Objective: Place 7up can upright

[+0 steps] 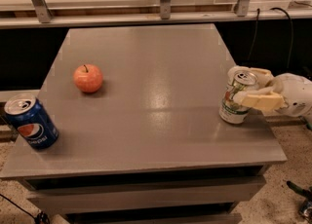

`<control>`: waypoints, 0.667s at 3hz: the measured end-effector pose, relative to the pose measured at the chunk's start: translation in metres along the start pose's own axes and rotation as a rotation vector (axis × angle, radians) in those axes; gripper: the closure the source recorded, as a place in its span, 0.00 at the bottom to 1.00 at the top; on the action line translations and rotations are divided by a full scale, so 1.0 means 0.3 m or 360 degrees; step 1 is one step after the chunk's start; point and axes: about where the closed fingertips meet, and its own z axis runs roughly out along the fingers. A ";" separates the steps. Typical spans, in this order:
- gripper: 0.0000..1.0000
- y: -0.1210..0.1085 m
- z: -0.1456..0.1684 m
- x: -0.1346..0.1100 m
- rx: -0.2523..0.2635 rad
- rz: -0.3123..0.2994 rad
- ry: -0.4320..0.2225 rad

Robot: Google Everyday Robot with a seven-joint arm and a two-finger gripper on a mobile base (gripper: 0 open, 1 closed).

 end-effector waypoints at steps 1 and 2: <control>0.00 -0.018 -0.047 -0.021 0.0037 -0.0062 0.0081; 0.00 -0.031 -0.074 -0.062 0.0050 -0.0122 0.0243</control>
Offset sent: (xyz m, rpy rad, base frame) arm 0.0063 -0.0504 0.0276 -0.3129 -0.0613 -0.0791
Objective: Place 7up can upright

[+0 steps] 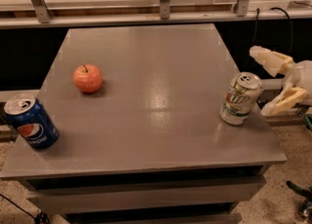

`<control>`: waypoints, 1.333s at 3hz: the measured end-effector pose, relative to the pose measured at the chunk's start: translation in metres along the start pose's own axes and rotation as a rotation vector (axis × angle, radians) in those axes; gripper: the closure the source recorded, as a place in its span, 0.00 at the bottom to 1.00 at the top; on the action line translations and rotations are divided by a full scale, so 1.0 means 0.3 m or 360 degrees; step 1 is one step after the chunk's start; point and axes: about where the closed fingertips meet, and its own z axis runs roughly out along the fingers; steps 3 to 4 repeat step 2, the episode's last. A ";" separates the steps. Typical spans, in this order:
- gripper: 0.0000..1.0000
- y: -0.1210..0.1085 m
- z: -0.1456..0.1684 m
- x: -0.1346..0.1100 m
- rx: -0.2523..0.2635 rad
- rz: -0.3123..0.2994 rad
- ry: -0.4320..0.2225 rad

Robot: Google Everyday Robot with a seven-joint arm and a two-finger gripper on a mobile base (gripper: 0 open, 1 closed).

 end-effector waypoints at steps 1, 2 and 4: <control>0.00 0.000 0.007 -0.026 -0.0058 -0.0074 0.0320; 0.00 -0.002 0.010 -0.015 -0.0052 -0.0067 0.0296; 0.00 -0.002 0.010 -0.015 -0.0052 -0.0067 0.0296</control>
Offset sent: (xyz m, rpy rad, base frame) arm -0.0002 0.0010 0.0060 -0.1257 -0.0025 0.0103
